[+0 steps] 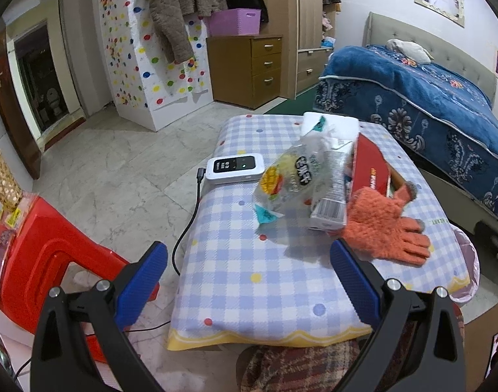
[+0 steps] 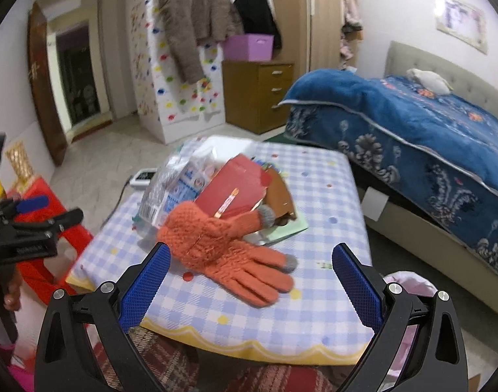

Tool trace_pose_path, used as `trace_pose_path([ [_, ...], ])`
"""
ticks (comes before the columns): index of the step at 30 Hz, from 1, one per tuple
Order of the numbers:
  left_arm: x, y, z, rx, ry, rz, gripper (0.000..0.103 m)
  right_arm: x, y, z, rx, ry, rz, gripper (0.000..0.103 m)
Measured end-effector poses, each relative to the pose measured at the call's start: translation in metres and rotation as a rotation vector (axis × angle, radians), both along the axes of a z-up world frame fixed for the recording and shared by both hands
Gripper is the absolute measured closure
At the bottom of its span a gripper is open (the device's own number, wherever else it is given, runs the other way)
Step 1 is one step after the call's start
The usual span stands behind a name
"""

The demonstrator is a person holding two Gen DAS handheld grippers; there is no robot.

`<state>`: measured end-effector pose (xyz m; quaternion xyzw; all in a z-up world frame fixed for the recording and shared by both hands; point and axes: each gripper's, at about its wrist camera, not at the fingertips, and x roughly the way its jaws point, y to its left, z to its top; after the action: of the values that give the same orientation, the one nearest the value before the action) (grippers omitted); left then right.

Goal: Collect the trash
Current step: 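Reach the right gripper to the orange knitted glove and close on it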

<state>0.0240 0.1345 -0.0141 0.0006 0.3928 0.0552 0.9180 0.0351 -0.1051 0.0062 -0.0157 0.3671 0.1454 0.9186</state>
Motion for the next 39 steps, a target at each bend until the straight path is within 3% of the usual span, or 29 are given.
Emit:
trace_pose_path([
  [2, 0.004, 0.004, -0.003, -0.012, 0.011, 0.002, 0.006, 0.007, 0.009, -0.007, -0.050, 0.030, 0.000, 0.006],
  [5, 0.008, 0.008, -0.010, -0.012, 0.022, -0.006, 0.006, 0.016, 0.020, -0.015, -0.089, -0.036, 0.003, 0.007],
  [7, 0.011, 0.010, -0.014, -0.015, 0.029, -0.002, 0.006, 0.023, 0.023, -0.023, -0.120, -0.021, 0.004, 0.009],
  [9, 0.014, 0.012, -0.017, -0.022, 0.029, -0.001, 0.006, 0.030, 0.027, -0.028, -0.095, 0.001, 0.032, 0.013],
  [10, 0.016, 0.013, -0.019, -0.024, 0.027, -0.003, 0.006, 0.034, 0.029, -0.030, -0.085, 0.016, 0.044, 0.018],
  [11, 0.018, 0.013, -0.020, -0.028, 0.027, -0.008, 0.006, 0.036, 0.031, -0.031, -0.080, 0.021, 0.051, 0.034],
  [12, 0.020, 0.014, -0.022, -0.034, 0.029, -0.016, 0.006, 0.040, 0.034, -0.033, -0.077, 0.030, 0.056, 0.036],
  [25, 0.039, 0.012, -0.036, -0.030, 0.026, -0.048, 0.006, 0.089, 0.057, -0.059, 0.038, 0.105, 0.112, 0.024],
  [27, 0.039, 0.012, -0.039, -0.022, 0.032, -0.049, 0.008, 0.093, 0.061, -0.064, 0.039, 0.120, 0.117, 0.032],
  [29, 0.037, 0.014, -0.041, -0.022, 0.039, -0.050, 0.009, 0.093, 0.064, -0.066, 0.044, 0.133, 0.130, 0.058],
  [31, 0.034, 0.014, -0.039, -0.028, 0.036, -0.054, 0.009, 0.087, 0.063, -0.064, 0.055, 0.130, 0.138, 0.076],
  [39, 0.027, -0.004, -0.025, -0.039, -0.005, -0.118, 0.010, 0.049, 0.029, -0.033, 0.032, 0.039, 0.065, 0.080],
])
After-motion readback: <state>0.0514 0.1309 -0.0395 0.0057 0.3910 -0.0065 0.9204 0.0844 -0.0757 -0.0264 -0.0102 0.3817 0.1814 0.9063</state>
